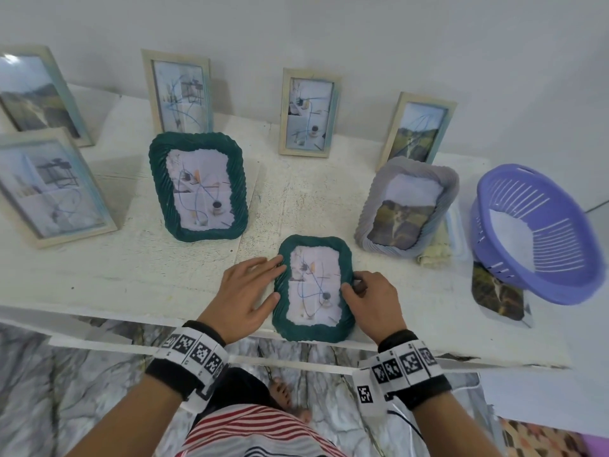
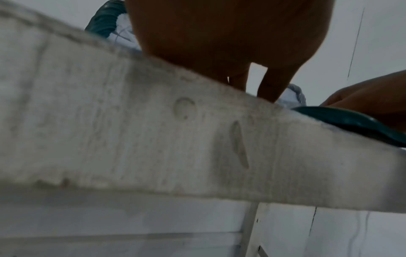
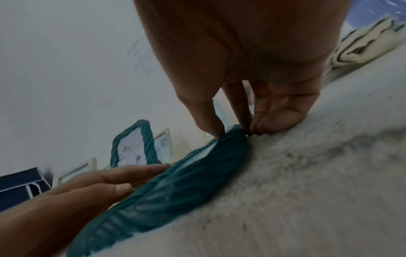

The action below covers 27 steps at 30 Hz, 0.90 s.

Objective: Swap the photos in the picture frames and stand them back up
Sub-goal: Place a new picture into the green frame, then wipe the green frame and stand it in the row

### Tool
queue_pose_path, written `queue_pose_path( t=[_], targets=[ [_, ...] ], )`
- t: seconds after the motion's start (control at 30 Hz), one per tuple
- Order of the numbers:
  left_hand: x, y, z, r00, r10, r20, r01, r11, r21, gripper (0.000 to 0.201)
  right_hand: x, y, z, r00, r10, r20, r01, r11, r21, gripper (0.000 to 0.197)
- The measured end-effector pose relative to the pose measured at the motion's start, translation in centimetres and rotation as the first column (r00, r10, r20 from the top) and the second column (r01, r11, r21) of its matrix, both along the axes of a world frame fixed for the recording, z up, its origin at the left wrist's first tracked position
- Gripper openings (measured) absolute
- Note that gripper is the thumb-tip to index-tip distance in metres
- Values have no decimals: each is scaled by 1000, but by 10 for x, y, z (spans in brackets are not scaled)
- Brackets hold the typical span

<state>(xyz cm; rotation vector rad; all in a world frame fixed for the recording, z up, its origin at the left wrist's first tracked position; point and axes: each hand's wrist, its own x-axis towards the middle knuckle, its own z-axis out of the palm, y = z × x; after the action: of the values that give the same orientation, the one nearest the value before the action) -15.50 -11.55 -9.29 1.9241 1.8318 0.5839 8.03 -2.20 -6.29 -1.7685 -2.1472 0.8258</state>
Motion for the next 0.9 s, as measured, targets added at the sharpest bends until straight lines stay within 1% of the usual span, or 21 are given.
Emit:
queue_pose_path(
  t=[0.07,0.1,0.2,0.27,0.3,0.33,0.37,0.43,0.5,0.57,0.7,0.9],
  targets=[
    [0,-1,-2,1000,-9,-5,9,1000,9,59,2,2,1,998,-18,62,17,1000,7,27],
    [-1,-3,-2,1000,-17,-19,18,1000,12,61,5,4,4,996,-49,80,47,999,27,27],
    [-1,-4,1,996,-53,-71,53,999,-5,74,28,23,22,972,-219,85,201,963,182,24],
    [0,-3,4,990,-78,-117,74,996,-42,86,50,44,31,944,-326,39,298,900,320,20],
    [0,-3,5,987,-88,-135,80,995,-62,92,60,55,33,937,-347,35,309,873,378,22],
    [1,-3,5,985,-94,-148,84,994,-75,98,70,66,33,937,-344,60,292,866,407,29],
    [1,-2,5,983,-99,-156,86,993,-84,102,77,77,32,942,-319,105,253,879,404,36],
    [0,-2,5,979,-107,-172,92,991,-93,108,89,96,28,951,-236,200,160,929,334,44],
    [0,-1,6,978,-109,-177,94,991,-93,110,96,111,22,952,-166,255,97,960,263,41],
    [0,-1,7,979,-105,-176,90,992,-90,110,101,119,17,955,-115,273,51,972,229,35],
    [1,-1,7,984,-92,-154,81,994,-74,110,105,122,13,960,-138,245,82,971,226,30],
    [1,-2,8,984,-96,-149,86,994,-72,110,110,112,18,967,-235,94,199,934,296,27]
  ],
)
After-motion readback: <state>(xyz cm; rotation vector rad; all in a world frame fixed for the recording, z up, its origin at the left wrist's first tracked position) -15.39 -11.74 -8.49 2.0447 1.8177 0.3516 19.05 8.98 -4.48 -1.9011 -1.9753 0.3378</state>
